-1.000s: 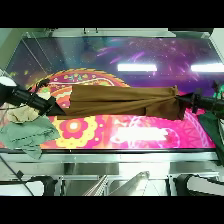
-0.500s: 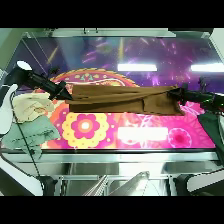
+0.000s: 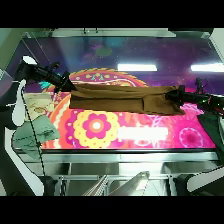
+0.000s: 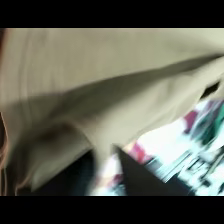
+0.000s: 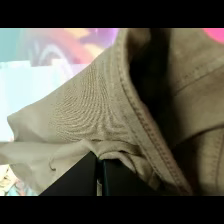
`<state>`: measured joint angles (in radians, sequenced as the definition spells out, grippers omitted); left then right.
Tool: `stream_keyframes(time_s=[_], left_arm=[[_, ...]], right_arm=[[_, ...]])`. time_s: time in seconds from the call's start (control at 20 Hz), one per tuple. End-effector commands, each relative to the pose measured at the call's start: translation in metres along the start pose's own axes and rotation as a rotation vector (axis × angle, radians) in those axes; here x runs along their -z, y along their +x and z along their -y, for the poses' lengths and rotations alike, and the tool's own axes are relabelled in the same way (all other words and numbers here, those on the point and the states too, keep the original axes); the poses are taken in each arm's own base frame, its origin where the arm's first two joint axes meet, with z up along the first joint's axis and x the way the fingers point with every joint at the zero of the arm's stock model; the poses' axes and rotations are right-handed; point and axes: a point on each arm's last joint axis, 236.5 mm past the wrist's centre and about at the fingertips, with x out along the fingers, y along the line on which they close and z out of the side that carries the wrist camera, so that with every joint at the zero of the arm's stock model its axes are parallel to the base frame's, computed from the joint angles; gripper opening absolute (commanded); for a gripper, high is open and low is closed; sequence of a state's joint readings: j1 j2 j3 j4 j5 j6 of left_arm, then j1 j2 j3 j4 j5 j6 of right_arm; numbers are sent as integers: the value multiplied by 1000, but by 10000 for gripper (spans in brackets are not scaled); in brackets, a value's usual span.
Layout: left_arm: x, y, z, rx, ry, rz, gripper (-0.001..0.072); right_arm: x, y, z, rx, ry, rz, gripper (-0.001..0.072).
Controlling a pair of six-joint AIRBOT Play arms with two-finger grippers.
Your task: Fold the shirts.
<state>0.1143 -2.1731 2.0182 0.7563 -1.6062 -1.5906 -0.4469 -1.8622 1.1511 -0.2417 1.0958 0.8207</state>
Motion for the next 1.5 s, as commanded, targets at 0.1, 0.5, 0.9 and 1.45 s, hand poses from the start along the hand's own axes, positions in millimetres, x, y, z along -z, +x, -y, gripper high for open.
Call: stream_keyframes(time_s=[0.1,0.5,0.9,1.45], left_arm=[[-27,4,20,154,-82,86,613],[-22,-79,31,171,3,189,648],[4,-72,80,147,237,182,0],[54,32,150,127,464,-2,0]], right_arm=[[10,0,7,27,-30,-42,23],[-15,-47,-66,-6,-351,-14,438],[-32,-73,-7,354,-323,-46,709],[-10,-53,52,389,-163,-146,709]])
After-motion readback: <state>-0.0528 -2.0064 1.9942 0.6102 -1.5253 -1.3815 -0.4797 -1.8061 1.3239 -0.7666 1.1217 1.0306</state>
